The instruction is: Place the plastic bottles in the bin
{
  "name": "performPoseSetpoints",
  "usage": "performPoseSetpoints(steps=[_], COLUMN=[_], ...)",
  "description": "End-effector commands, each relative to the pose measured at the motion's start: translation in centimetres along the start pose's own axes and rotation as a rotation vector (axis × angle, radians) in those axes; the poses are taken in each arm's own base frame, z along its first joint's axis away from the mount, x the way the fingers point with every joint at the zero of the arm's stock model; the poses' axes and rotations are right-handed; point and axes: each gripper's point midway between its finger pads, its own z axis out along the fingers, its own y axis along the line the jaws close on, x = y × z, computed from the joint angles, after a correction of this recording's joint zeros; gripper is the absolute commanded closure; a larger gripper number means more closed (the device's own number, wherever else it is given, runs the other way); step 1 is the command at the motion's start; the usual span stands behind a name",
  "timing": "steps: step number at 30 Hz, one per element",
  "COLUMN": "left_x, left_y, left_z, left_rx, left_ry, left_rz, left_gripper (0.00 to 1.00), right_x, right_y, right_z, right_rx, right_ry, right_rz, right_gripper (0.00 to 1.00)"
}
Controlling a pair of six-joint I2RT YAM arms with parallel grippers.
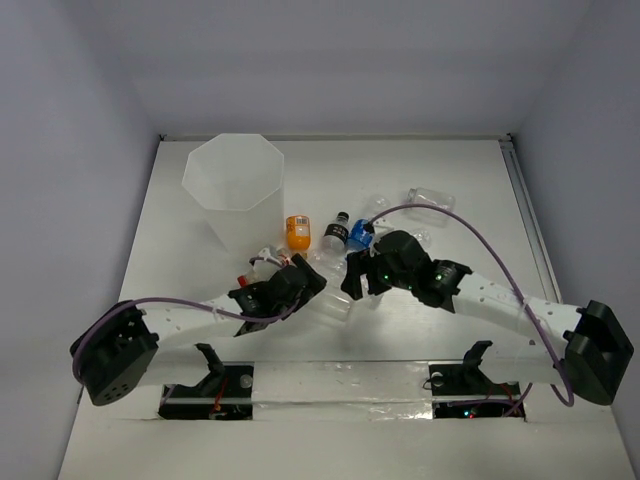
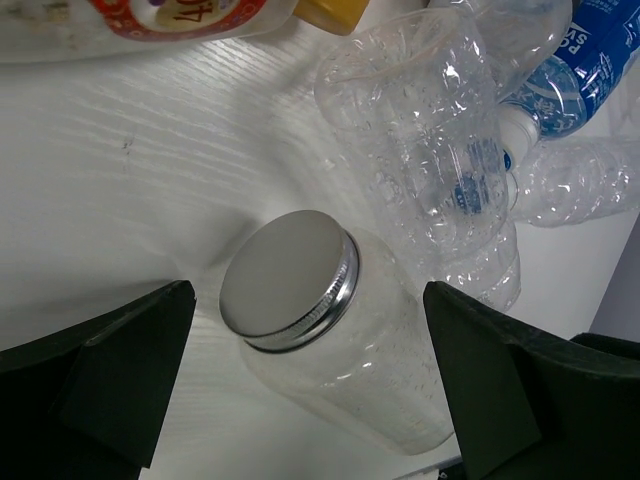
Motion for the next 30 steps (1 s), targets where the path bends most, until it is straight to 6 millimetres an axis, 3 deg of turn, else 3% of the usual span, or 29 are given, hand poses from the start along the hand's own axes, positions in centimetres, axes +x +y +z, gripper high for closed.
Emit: performPoseSetpoints(steps=[1, 7, 15, 25, 29, 30], left_x=[-0.5, 0.7, 1.9, 2.7, 1.8, 1.6], left_y=[1.2, 1.1, -1.0, -0.3, -0.1, 0.4], left_z=[-1.1, -1.9, -1.0, 0.4, 0.1, 0.0], left_rx=[-0.007, 0.011, 0.058, 0.043, 0.066, 0.062], left_ry=[-0.005, 0.066, 0.115, 0.109, 0.070, 0.055], left_rz=[-0.008, -0.041, -0.082, -0.155, -0.192, -0.192], left_gripper=[0.01, 0.01, 0.01, 0.02, 0.24, 0.35], right_x=[-3.3, -3.5, -3.8, -3.7, -3.3, -3.6], right_y=[1.8, 1.5, 1.7, 0.2, 0.0, 0.1], right_z=[-1.1, -0.6, 0.2, 3.1, 4.3, 4.4], right_rx=[-0.051, -0.029, -0.037, -0.012, -0.003, -0.005], right_ry=[-0.107, -0.102, -0.081, -0.024, 0.006, 0.003], right_rz=[-0.018, -0.027, -0.052, -0.056, -0.062, -0.063], right_gripper=[0.15, 0.14, 0.15, 0.14, 0.14, 0.14])
